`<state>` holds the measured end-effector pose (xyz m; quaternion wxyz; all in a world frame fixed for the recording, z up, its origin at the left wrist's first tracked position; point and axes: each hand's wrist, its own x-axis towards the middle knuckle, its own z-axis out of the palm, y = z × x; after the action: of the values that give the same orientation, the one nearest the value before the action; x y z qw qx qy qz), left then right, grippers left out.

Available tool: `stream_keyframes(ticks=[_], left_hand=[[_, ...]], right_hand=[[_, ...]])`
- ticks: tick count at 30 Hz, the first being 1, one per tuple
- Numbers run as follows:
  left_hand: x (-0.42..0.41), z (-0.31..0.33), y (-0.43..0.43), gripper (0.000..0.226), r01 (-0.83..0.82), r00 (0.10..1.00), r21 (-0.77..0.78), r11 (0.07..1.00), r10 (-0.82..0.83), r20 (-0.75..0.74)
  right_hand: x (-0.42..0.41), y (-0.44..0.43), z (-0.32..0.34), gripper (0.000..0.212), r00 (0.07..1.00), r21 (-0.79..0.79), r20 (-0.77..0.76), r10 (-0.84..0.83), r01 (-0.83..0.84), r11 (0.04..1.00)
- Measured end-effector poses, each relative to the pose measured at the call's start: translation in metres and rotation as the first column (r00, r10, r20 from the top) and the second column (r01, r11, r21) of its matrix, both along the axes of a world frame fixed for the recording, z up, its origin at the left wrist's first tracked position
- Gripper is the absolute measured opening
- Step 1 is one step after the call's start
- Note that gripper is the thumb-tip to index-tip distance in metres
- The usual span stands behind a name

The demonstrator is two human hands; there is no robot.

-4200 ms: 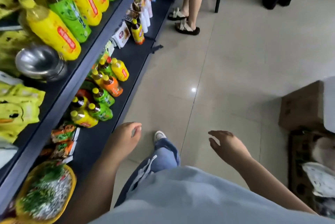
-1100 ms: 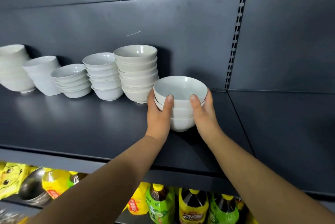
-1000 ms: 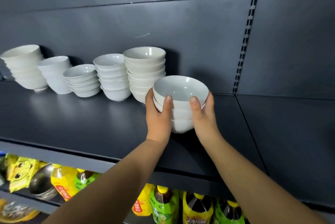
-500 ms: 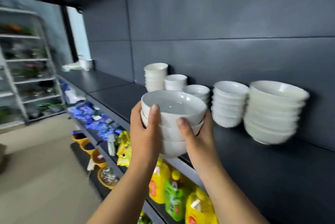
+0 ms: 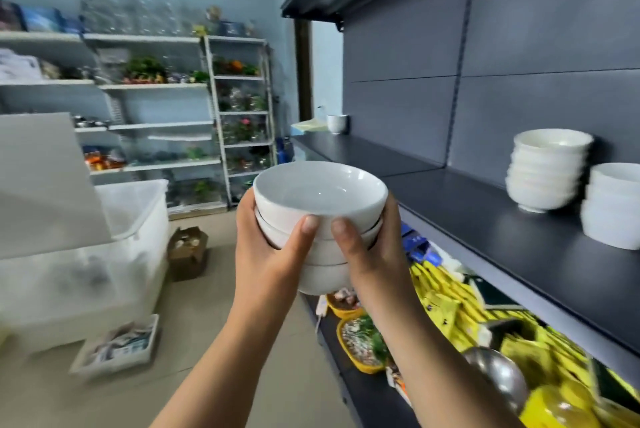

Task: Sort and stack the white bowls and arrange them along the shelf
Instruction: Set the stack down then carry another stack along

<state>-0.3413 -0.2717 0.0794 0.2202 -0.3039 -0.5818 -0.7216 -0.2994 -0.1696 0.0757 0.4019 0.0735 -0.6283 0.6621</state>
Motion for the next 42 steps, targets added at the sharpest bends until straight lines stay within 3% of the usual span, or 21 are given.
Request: stream_keyframes(ticks=[8, 13, 17, 21, 26, 31, 42], left_hand=[[-0.106, -0.011, -0.054, 0.113, -0.156, 0.987, -0.012, 0.988, 0.156, 0.028], [-0.191, -0.017, -0.061, 0.097, -0.22, 0.975, 0.009, 0.975, 0.22, 0.034], [-0.273, -0.008, -0.053, 0.081, -0.239, 0.971, 0.006, 0.971, 0.239, 0.026], [-0.351, 0.006, -0.048, 0.102, -0.298, 0.955, 0.009, 0.955, 0.298, 0.016], [-0.436, 0.012, -0.055, 0.106, -0.334, 0.942, 0.008, 0.943, 0.334, 0.021], [-0.523, -0.005, -0.056, 0.103, -0.348, 0.936, 0.02, 0.937, 0.346, 0.063], [-0.775, -0.012, -0.05, 0.082, -0.256, 0.964, -0.018, 0.967, 0.256, 0.067]], right_hand=[[-0.117, -0.044, -0.009, 0.078, 0.982, 0.049, 0.059, 0.179, -0.182, 0.982], [-0.211, -0.047, -0.014, 0.063, 0.953, 0.02, 0.034, 0.302, -0.302, 0.953], [-0.303, -0.041, -0.008, 0.082, 0.938, 0.019, 0.006, 0.348, -0.348, 0.937], [-0.389, -0.03, 0.008, 0.071, 0.901, 0.036, -0.007, 0.434, -0.434, 0.9], [-0.479, -0.032, 0.011, 0.066, 0.857, 0.041, -0.009, 0.516, -0.515, 0.856], [-0.571, -0.033, 0.005, 0.089, 0.867, 0.098, 0.009, 0.499, -0.497, 0.862], [-0.8, -0.03, 0.009, 0.086, 0.929, 0.102, 0.05, 0.366, -0.369, 0.924]])
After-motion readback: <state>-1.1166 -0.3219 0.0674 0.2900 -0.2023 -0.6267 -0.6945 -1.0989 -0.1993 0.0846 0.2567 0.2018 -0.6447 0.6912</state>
